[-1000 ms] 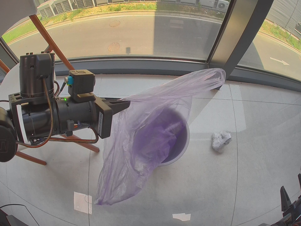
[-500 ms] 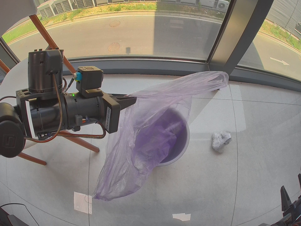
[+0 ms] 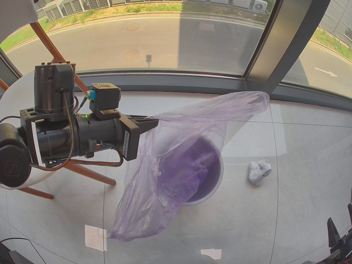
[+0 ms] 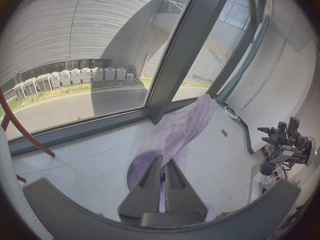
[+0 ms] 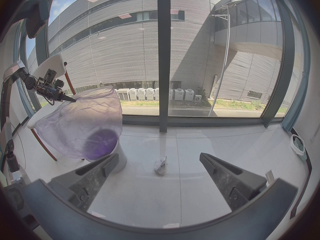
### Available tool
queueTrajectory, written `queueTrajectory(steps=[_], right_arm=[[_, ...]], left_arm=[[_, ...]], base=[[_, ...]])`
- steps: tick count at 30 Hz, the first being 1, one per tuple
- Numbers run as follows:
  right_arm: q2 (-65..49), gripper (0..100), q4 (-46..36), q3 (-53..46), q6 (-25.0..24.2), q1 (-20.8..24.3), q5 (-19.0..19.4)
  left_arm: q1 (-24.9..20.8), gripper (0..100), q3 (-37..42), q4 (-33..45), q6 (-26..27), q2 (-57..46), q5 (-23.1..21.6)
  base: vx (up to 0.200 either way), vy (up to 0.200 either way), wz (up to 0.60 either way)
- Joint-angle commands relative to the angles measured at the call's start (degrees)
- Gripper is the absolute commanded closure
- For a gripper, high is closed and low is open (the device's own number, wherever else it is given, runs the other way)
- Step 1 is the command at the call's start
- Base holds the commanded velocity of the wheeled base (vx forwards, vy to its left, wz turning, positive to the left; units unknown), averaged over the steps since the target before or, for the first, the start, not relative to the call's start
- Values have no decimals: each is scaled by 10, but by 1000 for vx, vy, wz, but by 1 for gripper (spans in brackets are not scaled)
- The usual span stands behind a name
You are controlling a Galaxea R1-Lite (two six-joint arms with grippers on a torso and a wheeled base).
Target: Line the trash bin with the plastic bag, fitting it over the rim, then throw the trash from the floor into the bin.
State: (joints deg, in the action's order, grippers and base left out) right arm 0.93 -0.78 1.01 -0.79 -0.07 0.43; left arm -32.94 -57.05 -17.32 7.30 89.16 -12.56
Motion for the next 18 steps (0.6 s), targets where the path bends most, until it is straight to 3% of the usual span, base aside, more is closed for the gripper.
queueTrajectory(steps=[1,6,7,13,14,15,17,18], right_arm=[[-9,0,-5,-4,6,-1,0],[-9,0,2,-7,6,-1,-2],[-9,0,3,-7,9,0,2],[-9,0,17,16,20,0,8],[16,0,28,100,14,10,14],[27,0,27,110,11,12,13],[135,0,27,162,-71,38,10],[135,0,27,162,-71,38,10]], left_arm=[[0,100,33,-17,-1,-7,0],[-5,100,92,-78,-25,-29,-4],[-11,100,113,-92,-52,-37,-4],[-27,100,149,-94,-102,-61,-2],[-27,100,148,-93,-105,-64,1],[-27,100,147,-93,-105,-64,1],[-26,100,127,-99,-102,-58,3],[-26,100,127,-99,-102,-58,3]], base=[[0,0,0],[0,0,0],[0,0,0],[0,0,0],[0,0,0],[0,0,0],[0,0,0],[0,0,0]])
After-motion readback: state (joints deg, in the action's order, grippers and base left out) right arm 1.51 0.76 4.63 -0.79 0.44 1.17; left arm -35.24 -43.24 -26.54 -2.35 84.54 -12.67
